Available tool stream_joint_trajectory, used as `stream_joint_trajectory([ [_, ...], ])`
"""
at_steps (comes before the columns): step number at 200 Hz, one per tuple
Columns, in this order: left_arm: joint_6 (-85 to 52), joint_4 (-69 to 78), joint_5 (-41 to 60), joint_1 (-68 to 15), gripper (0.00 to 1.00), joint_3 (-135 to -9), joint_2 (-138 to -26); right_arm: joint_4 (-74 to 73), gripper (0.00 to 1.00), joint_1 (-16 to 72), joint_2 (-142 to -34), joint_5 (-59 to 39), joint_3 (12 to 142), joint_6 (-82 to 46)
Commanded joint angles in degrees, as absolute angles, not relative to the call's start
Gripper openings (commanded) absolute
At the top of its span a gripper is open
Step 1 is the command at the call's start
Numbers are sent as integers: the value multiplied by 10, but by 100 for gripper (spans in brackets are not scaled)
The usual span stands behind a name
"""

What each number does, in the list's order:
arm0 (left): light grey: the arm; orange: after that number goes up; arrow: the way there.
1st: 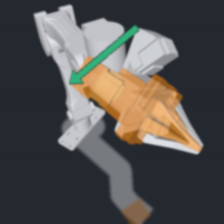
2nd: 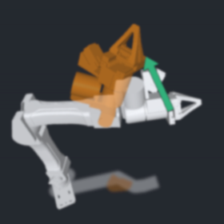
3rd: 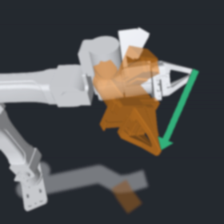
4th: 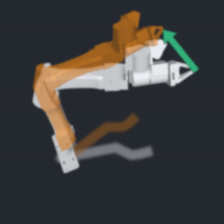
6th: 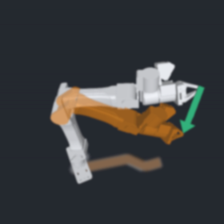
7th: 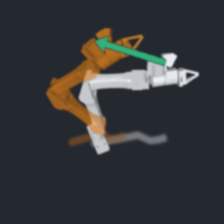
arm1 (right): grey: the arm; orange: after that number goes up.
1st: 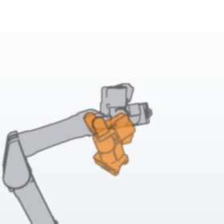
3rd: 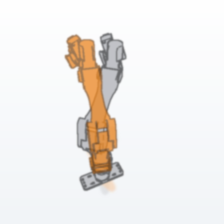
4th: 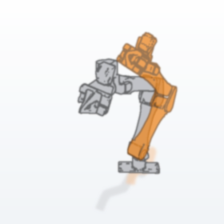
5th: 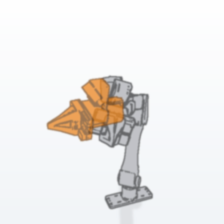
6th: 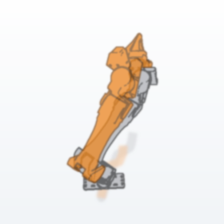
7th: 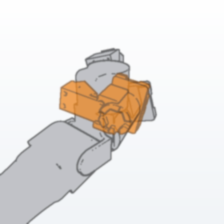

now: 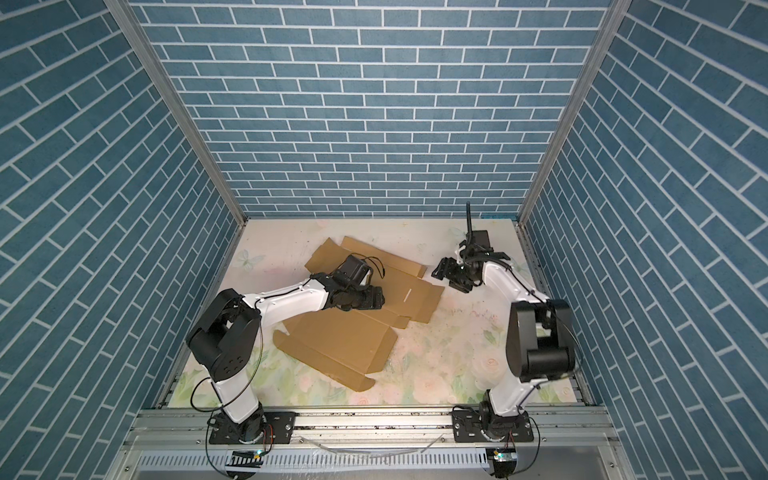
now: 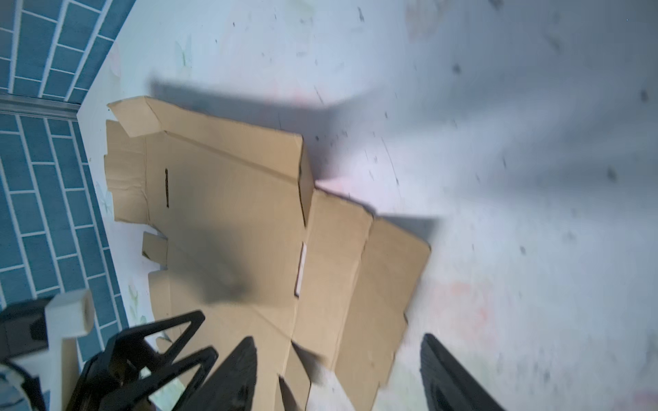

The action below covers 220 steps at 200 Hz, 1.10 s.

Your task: Fold the paper box

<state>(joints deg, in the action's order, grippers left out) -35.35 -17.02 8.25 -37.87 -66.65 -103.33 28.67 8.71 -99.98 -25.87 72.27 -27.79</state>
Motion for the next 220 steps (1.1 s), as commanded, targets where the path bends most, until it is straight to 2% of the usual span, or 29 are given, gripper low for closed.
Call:
stream_joint_trajectory([
  [1, -346, -134, 100, -348, 86, -646, -1006, 297, 75, 89, -1058, -247, 800, -236],
  [33, -360, -48, 151, -306, 81, -596, -1009, 299, 76, 101, -1146, -275, 885, -245],
  [68, -397, 7, 198, -273, 68, -555, -1026, 327, 68, 116, -1222, -284, 960, -225],
  [103, -405, 19, 198, -268, 67, -538, -1026, 336, 52, 128, -1249, -296, 986, -228],
  [150, -434, 59, 212, -291, 63, -511, -1037, 355, 26, 154, -1246, -225, 985, -215],
  [200, -417, 47, 193, -290, 63, -503, -1026, 313, 0, 172, -1168, -183, 909, -184],
  [220, -410, 47, 191, -284, 63, -502, -1023, 281, 0, 171, -1111, -195, 841, -174],
])
